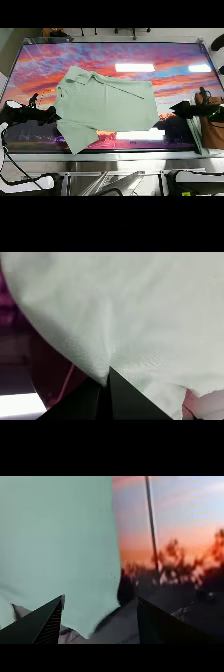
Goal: Fold the shirts.
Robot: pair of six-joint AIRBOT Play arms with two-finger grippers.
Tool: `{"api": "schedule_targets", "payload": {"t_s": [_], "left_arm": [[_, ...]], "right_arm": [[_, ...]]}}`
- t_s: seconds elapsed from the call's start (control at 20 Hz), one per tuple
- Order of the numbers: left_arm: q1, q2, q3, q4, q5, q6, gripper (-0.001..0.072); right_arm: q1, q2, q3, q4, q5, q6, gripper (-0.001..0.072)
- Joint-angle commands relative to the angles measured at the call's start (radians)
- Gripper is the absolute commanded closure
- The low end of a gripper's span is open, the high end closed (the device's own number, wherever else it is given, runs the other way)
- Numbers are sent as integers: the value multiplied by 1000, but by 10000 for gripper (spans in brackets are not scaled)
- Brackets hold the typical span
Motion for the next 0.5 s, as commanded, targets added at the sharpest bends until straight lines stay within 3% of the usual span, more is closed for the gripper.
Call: {"api": "schedule_targets", "payload": {"t_s": [0.0, 0.45], "left_arm": [[51, -3, 15, 24, -28, -8, 688], [48, -4, 7, 25, -34, 11, 688]], "right_arm": [[30, 0, -108, -18, -27, -2, 198], [347, -34, -218, -9, -186, 21, 215]]}}
